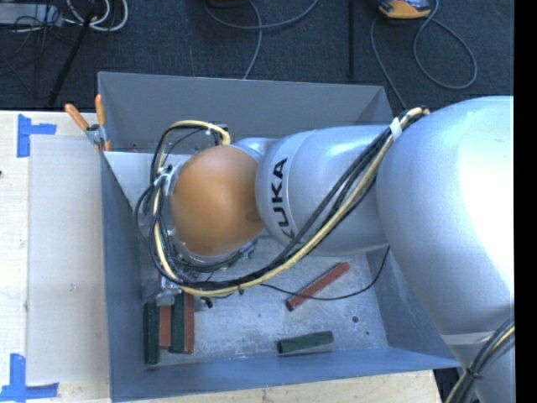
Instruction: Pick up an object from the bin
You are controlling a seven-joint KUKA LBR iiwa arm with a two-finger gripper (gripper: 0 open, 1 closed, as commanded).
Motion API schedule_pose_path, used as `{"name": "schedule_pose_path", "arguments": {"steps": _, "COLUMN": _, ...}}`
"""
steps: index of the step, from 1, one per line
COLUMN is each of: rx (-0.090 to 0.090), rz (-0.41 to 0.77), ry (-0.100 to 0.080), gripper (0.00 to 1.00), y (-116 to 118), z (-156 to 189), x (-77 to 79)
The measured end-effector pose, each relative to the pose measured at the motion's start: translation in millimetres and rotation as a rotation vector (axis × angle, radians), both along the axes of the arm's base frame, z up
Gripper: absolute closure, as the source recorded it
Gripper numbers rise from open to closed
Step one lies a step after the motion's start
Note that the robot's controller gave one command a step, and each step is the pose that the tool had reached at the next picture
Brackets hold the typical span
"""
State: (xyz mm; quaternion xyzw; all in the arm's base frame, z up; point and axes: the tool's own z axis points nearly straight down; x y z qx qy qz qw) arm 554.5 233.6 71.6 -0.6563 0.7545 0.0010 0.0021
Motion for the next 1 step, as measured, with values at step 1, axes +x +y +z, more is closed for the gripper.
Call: {"name": "schedule_pose_path", "arguments": {"steps": 1, "rx": -0.002, "rz": -0.033, "ry": -0.003, "gripper": 1.00, "y": -32.8, "z": 100.6, "x": -34.0}}
